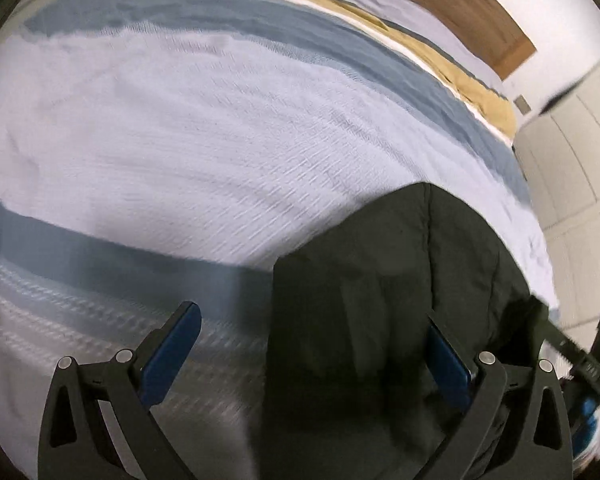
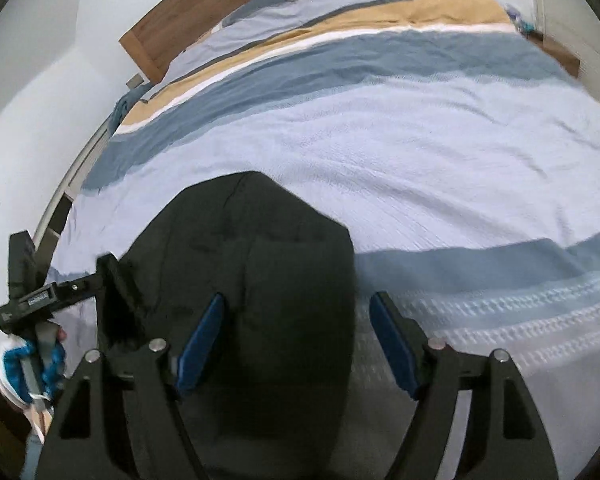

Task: Fold large clothes
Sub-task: 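Lift the hem with both grippers and fold it toward the collar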

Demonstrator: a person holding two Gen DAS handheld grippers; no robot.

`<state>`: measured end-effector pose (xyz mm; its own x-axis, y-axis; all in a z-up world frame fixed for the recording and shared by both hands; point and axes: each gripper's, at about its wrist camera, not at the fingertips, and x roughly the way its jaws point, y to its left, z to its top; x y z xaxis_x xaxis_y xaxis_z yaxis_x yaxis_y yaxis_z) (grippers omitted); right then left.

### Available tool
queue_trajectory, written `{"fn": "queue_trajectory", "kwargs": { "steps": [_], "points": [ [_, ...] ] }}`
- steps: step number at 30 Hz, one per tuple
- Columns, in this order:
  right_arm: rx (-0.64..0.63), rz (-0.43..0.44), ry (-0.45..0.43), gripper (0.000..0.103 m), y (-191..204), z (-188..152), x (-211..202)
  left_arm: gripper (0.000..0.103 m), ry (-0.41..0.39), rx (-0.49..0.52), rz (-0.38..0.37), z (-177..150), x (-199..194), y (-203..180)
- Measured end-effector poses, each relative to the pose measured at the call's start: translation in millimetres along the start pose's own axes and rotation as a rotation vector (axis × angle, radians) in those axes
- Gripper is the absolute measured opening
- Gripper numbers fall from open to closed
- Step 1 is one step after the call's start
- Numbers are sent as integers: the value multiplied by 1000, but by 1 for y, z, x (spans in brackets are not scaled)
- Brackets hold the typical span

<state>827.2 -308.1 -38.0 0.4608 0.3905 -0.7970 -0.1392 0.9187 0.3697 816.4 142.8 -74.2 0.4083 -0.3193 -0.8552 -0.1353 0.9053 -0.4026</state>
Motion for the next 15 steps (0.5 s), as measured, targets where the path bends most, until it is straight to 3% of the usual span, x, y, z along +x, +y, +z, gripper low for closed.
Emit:
{"fn": "queue_trajectory", "kwargs": {
  "steps": [2, 4, 6, 7, 8, 9, 12, 15],
  "points": [
    [17, 19, 17, 74, -3, 9, 15, 102, 34, -20, -33, 3, 13, -2],
    [33, 27, 46, 74, -4, 13, 27, 94, 72, -36, -29, 2, 25, -5],
    [25, 14, 69, 73, -1, 16, 35, 44, 98, -23, -64, -1, 33, -10],
    [12, 10, 74, 73, 3, 15, 35, 37, 104, -18, -56, -4, 33, -14],
    [-6, 12, 77, 56, 8, 15, 33, 27, 94, -10, -51, -5, 30, -16],
    [-23, 11, 80, 33, 11, 14, 29, 21, 76, 3, -52, -8, 23, -20],
    [-93, 4, 71, 22, 24, 12, 8, 18, 33, 19, -73, -13, -2, -26],
    [-146, 0, 59, 21, 34, 5, -25, 17, -15, 52, -108, -27, -42, -36]
  ]
}}
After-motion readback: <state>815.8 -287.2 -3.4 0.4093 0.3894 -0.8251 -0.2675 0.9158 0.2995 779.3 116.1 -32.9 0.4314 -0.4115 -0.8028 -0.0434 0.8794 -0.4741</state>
